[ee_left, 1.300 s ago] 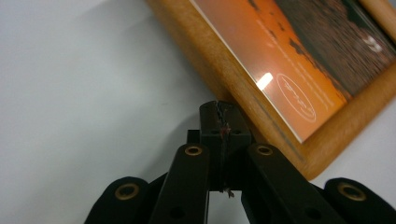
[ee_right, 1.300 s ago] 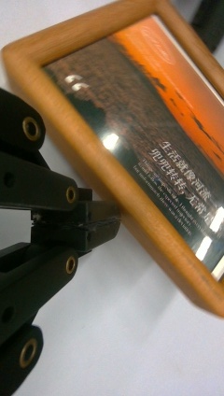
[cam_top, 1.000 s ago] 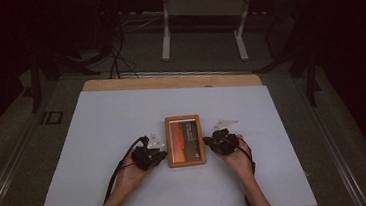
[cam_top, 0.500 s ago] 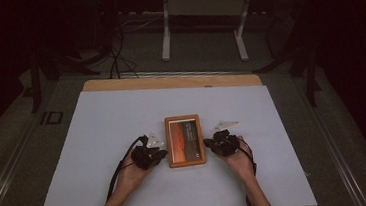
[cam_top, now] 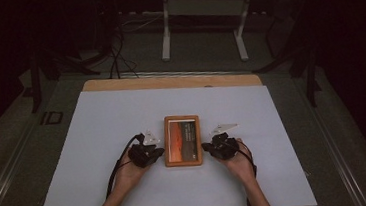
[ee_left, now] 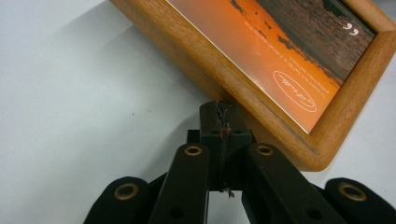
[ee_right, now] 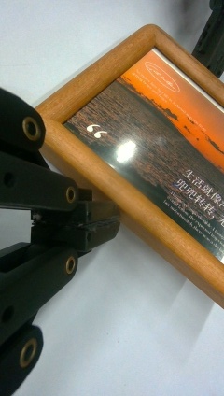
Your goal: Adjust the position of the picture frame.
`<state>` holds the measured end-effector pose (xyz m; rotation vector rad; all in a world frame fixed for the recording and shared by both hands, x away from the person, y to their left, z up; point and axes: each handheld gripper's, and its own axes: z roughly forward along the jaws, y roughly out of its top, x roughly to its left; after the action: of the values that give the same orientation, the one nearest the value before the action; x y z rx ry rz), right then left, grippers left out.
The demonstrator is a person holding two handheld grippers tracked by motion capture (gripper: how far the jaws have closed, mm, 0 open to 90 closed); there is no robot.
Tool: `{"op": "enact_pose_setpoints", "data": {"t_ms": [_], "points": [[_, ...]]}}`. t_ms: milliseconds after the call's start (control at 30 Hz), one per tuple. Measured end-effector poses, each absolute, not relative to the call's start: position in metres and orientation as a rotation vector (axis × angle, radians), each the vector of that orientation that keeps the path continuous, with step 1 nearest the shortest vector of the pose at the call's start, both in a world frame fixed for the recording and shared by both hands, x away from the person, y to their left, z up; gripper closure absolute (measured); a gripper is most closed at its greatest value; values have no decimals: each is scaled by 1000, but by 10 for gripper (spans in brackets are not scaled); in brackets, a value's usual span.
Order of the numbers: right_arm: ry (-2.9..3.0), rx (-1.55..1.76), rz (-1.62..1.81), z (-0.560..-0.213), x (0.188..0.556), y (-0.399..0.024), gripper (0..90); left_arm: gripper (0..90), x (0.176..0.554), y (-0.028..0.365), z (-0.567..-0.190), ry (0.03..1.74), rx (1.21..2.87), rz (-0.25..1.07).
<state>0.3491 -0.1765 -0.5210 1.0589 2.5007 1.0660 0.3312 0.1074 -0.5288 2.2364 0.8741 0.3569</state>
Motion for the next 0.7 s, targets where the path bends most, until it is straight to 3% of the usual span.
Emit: {"op": "enact_pose_setpoints", "data": {"t_ms": [367,700], "points": [[2447,1034,1068,-516,350,-181,835,846,333,115,-527,902,2187,367],[2381,1067,1109,-510,351,-197,798,799,336,139,-521,991,1971,381]]}}
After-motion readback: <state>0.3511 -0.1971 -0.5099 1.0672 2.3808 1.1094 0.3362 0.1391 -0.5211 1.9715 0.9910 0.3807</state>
